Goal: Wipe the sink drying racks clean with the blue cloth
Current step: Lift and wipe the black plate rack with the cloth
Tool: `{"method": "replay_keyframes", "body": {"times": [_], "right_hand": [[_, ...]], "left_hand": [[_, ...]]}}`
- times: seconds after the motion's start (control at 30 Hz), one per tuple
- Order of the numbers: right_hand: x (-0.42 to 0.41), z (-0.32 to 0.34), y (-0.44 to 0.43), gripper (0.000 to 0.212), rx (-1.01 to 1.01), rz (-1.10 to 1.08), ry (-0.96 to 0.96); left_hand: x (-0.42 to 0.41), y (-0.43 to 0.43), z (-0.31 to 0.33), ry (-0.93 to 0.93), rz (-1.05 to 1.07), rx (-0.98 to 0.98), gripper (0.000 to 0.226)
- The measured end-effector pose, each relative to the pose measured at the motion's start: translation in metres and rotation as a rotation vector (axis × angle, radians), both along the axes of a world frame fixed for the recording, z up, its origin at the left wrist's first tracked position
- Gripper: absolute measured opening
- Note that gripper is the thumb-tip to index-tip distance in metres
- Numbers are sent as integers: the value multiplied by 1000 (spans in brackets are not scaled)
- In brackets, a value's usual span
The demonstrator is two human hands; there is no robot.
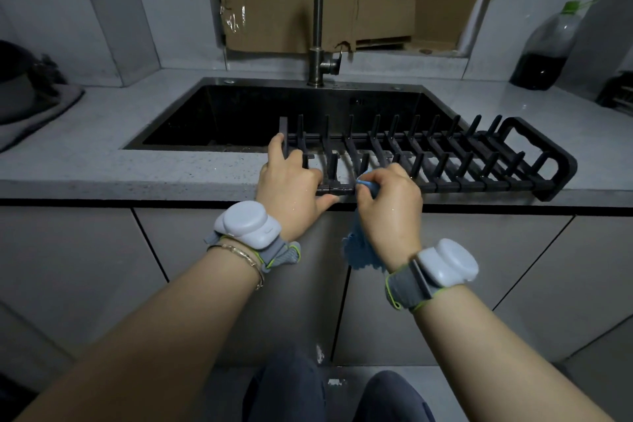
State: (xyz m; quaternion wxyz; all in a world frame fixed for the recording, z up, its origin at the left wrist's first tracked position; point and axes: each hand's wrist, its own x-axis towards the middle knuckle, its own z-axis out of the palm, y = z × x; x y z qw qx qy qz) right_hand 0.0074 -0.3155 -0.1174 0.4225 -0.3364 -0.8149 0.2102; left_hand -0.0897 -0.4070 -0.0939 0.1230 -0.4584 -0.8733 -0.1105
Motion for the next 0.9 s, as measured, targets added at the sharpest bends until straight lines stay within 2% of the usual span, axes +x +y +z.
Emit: {"method": "replay_keyframes", "body": {"times": [0.17,0.37,0.57,0.7,0.9], "right_hand": [[3,-2,5,11,-21,19,22],[4,-3,6,8,-190,-37,144],[11,-2,-2,25,-302,-68,437],[6,-18,-11,24,-128,12,411],[-3,-35,-13,31,241,142,163]], "left_hand": [[-1,-1,-3,-5,-8,23,50],[-1,-1,-2,-10,-21,9,50],[0,-2,1,-27,-9,-15,49],[0,-2,2,-19,-9,-13,49],[0,-1,-1,-9,-11,3,47]]}}
